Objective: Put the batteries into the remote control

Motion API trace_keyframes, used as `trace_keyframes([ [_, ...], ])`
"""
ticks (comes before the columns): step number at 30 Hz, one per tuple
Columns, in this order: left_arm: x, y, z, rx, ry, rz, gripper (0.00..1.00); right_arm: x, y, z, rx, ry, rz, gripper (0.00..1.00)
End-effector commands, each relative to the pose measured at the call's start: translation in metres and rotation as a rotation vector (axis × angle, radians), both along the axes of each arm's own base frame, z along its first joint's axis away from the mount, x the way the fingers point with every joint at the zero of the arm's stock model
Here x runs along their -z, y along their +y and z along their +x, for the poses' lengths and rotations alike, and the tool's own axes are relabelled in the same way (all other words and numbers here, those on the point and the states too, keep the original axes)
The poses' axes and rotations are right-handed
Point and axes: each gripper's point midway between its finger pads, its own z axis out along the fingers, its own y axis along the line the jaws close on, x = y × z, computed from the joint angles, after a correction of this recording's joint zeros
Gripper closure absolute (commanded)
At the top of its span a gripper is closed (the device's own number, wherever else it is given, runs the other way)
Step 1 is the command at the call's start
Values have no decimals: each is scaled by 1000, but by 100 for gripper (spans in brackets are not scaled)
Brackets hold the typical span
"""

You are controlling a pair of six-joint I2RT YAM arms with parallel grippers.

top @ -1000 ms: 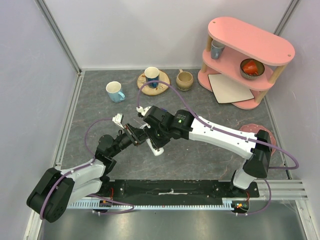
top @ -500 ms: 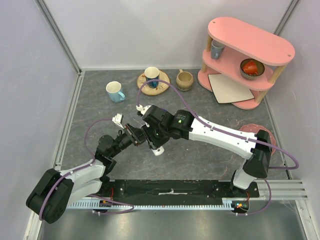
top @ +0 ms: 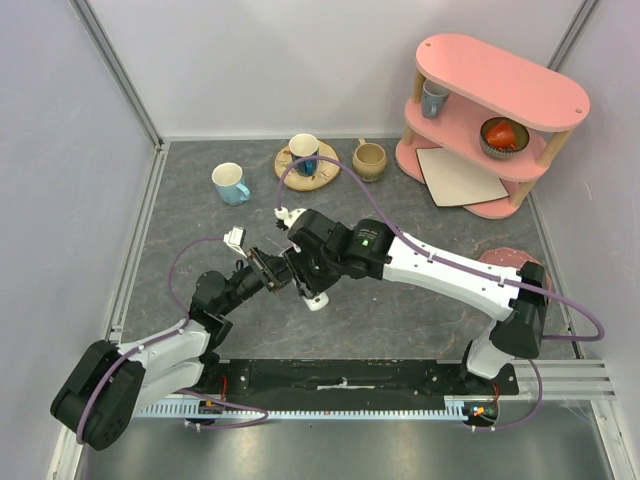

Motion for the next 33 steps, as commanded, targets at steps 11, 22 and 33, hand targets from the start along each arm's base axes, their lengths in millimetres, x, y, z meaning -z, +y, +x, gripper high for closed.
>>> trace_keyframes([
  [11, -17, 2, 4, -32, -55, -19, 98, -83, -11, 22, 110, -165, 153, 43],
  [22, -46, -8, -7, 76, -97, -105, 98, -88, -70, 40, 284, -222, 660, 25],
  [33, -72, -13, -17, 163, -180, -221, 98, -55, -52, 0, 62, -93, 838, 23],
])
